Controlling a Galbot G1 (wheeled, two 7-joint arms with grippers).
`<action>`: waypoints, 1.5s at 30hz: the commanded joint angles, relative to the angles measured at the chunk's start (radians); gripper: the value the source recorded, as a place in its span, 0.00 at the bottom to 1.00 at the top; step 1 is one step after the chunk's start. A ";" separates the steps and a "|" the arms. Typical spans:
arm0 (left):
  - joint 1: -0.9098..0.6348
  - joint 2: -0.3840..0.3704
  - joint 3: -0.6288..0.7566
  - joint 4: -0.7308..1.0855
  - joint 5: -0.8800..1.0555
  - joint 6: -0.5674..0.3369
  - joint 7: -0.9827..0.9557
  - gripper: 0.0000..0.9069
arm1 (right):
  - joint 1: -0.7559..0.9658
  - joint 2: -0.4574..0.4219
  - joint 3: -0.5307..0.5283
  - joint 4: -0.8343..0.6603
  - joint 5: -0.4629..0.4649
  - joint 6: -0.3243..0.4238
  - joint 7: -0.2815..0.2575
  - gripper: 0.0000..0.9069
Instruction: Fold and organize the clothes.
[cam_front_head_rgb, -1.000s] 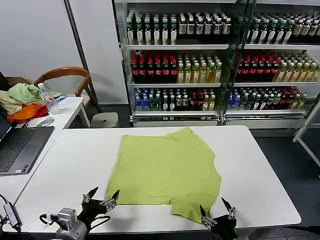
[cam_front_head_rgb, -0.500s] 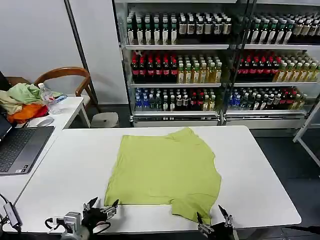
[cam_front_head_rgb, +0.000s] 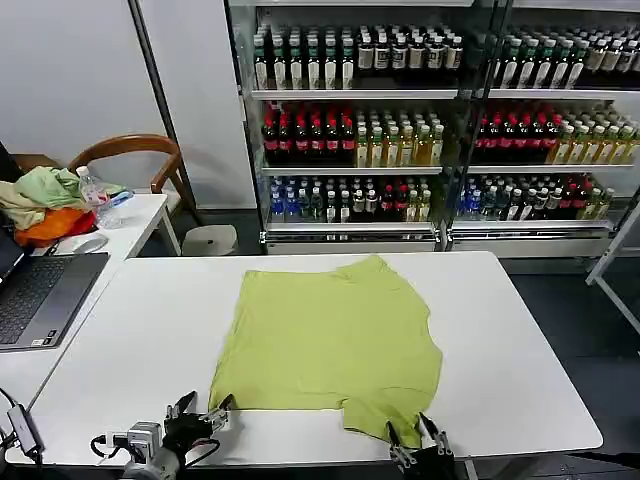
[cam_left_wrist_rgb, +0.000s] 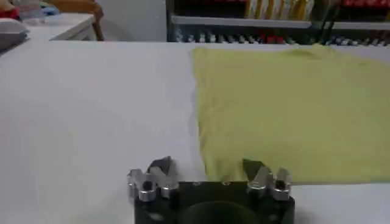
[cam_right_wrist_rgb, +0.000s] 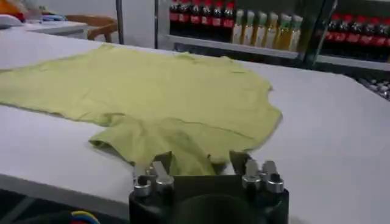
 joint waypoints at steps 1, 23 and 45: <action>0.003 -0.005 0.015 0.017 -0.008 -0.008 0.013 0.06 | 0.004 0.000 -0.015 -0.009 0.020 -0.010 0.005 0.00; 0.145 0.027 -0.050 -0.118 -0.029 -0.073 0.067 0.04 | -0.118 -0.026 0.096 0.102 0.011 0.033 -0.029 0.00; 0.364 0.119 -0.190 -0.195 -0.063 -0.120 0.091 0.04 | -0.254 -0.070 0.139 0.221 -0.028 0.078 -0.081 0.00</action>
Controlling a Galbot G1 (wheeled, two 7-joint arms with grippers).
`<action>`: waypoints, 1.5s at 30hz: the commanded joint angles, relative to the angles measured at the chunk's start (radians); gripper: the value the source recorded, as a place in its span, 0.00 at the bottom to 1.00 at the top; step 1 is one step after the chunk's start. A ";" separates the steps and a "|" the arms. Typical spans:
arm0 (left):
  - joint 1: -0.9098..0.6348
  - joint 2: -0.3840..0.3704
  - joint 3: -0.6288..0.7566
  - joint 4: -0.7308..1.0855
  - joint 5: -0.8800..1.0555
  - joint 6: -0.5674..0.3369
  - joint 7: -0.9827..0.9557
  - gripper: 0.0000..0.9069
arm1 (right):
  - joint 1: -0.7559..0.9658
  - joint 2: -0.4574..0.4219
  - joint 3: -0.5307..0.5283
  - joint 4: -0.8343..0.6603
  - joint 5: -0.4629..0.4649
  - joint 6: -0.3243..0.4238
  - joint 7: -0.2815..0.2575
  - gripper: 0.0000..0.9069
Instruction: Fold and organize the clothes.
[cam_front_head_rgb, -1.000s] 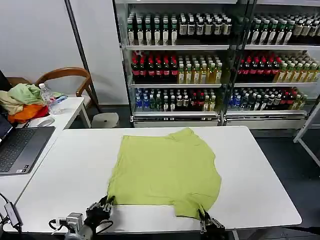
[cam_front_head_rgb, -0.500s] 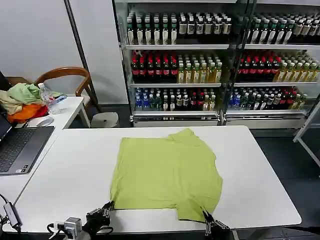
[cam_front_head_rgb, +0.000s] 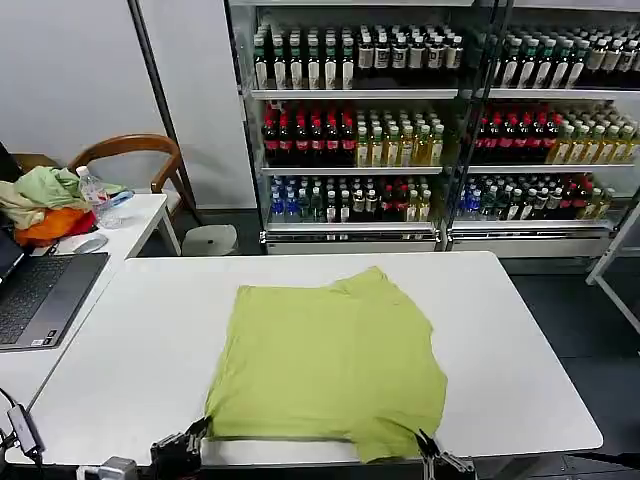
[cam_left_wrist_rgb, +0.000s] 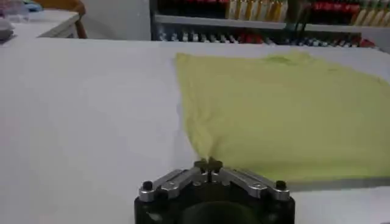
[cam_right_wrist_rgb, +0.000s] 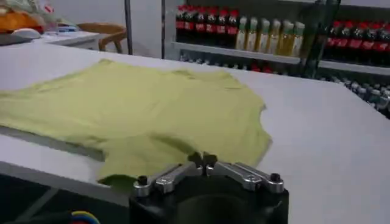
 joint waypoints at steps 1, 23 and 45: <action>0.074 0.046 -0.072 -0.050 -0.030 -0.020 0.014 0.04 | 0.007 -0.020 0.006 0.039 -0.004 0.004 -0.011 0.00; -0.342 0.057 0.056 0.207 -0.127 -0.104 0.114 0.04 | 0.484 -0.017 -0.061 -0.207 0.133 -0.110 0.010 0.00; -0.524 0.063 0.156 0.395 -0.118 -0.125 0.150 0.04 | 0.619 0.015 -0.131 -0.360 0.149 -0.115 0.022 0.00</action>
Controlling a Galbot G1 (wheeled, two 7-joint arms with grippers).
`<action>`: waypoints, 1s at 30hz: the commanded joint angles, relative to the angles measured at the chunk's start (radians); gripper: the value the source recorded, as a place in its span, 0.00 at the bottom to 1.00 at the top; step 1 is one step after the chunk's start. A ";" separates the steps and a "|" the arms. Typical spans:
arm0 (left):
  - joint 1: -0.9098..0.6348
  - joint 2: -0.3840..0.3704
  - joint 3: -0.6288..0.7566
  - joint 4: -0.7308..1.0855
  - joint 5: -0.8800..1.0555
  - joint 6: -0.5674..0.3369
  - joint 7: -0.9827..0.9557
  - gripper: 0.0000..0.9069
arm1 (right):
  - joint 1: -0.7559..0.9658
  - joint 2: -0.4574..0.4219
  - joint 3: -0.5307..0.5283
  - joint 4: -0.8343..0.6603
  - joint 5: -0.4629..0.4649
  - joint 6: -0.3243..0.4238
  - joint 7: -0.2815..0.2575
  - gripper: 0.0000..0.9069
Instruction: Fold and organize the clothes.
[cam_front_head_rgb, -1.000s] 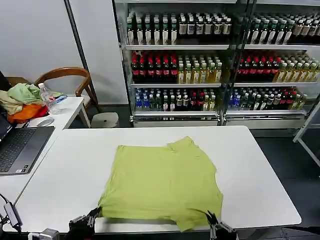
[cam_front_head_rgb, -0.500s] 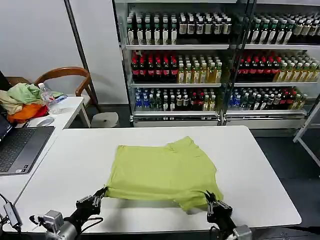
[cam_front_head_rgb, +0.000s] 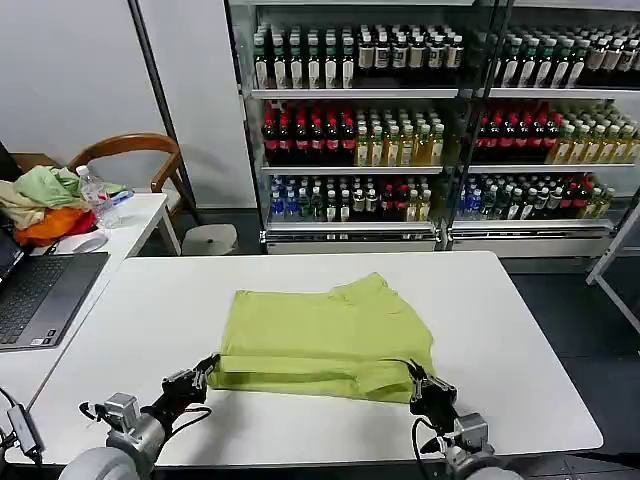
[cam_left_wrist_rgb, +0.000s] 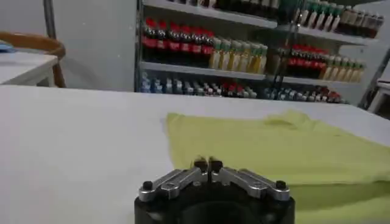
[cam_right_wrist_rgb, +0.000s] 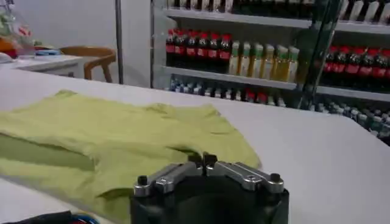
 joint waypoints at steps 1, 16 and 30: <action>-0.100 0.007 0.046 0.109 0.004 -0.010 0.016 0.04 | 0.056 0.003 -0.016 -0.055 0.008 -0.007 0.005 0.00; -0.192 0.000 0.134 0.208 0.132 -0.023 0.027 1.00 | 0.114 0.022 -0.048 -0.146 -0.033 -0.032 0.010 1.00; -0.017 0.001 0.061 0.005 0.024 -0.080 -0.014 1.00 | 0.013 0.002 0.046 0.020 0.009 -0.054 0.051 1.00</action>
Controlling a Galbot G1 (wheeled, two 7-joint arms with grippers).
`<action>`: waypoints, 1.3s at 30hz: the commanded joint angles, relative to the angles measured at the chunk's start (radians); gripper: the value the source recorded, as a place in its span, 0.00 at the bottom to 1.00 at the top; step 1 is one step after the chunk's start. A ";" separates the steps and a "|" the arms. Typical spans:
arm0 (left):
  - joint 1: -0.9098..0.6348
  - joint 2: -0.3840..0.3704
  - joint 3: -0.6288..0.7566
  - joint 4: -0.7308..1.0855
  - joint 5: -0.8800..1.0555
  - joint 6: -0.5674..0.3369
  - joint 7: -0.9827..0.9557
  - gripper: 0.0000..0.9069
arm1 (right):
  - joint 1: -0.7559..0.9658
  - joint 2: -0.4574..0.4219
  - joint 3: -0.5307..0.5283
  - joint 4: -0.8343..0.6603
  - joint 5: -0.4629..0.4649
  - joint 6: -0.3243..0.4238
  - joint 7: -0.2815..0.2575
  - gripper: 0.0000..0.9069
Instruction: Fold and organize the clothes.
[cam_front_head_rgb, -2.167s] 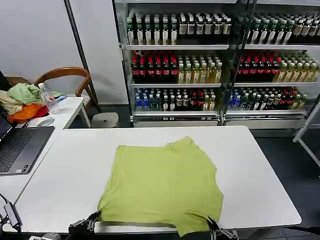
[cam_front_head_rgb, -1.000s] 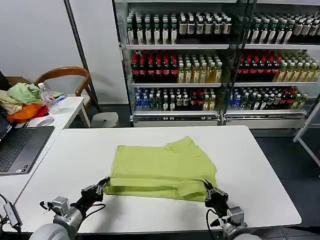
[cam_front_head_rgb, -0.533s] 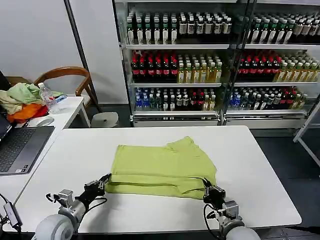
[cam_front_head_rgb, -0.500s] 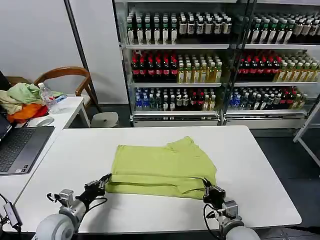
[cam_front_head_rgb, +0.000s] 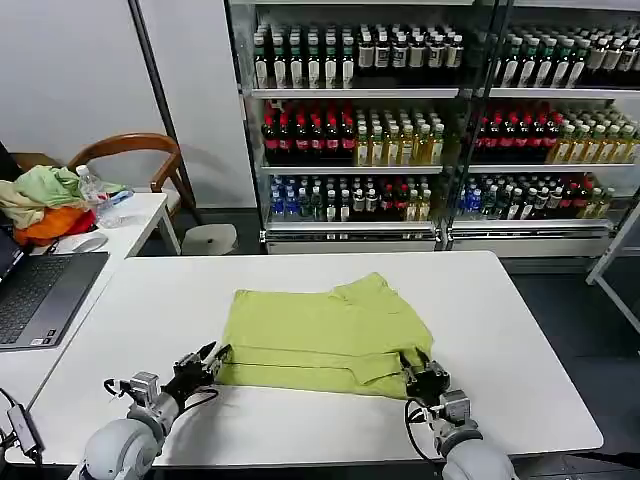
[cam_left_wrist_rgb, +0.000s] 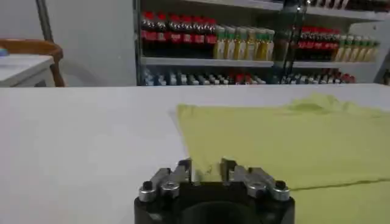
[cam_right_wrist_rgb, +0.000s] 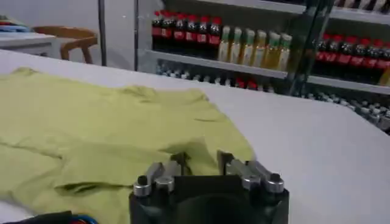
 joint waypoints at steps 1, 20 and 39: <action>0.154 -0.015 -0.016 -0.194 -0.047 -0.032 -0.068 1.00 | -0.108 -0.006 0.052 0.113 0.003 -0.013 0.014 1.00; 0.108 -0.064 0.024 -0.160 -0.055 0.164 -0.263 1.00 | -0.218 0.017 0.058 0.103 -0.022 -0.023 0.021 1.00; 0.099 -0.083 0.042 -0.144 -0.046 0.167 -0.244 0.06 | -0.196 0.027 0.037 0.081 0.009 -0.027 0.028 0.00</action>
